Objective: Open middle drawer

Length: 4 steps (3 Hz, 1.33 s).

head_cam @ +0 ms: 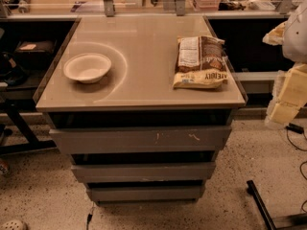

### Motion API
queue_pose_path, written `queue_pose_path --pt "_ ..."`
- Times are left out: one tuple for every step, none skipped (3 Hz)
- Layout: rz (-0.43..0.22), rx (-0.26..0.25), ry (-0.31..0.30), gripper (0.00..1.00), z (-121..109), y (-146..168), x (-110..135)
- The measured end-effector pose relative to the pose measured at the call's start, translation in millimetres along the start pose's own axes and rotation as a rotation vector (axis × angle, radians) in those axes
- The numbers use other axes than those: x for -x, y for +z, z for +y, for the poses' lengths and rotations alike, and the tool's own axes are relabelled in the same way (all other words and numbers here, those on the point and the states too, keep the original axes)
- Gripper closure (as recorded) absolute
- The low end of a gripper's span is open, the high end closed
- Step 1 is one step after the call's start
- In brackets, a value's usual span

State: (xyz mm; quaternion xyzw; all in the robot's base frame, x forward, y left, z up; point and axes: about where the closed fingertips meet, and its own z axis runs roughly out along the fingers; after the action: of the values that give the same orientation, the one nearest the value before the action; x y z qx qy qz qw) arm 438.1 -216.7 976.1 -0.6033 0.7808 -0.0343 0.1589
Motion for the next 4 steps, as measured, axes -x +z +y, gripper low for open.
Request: queue_pose_path --pt "-0.002 -0.001 0.008 0.0 1.0 0.7 0.6" --pt "-0.011 0.032 0.042 0.0 18.6 22.0 8.3" --pt "-0.011 0.106 0.051 0.0 42.0 69.0 12.3" --pt "0.01 0.223 0.083 0.0 79.2 115.9 13.4"
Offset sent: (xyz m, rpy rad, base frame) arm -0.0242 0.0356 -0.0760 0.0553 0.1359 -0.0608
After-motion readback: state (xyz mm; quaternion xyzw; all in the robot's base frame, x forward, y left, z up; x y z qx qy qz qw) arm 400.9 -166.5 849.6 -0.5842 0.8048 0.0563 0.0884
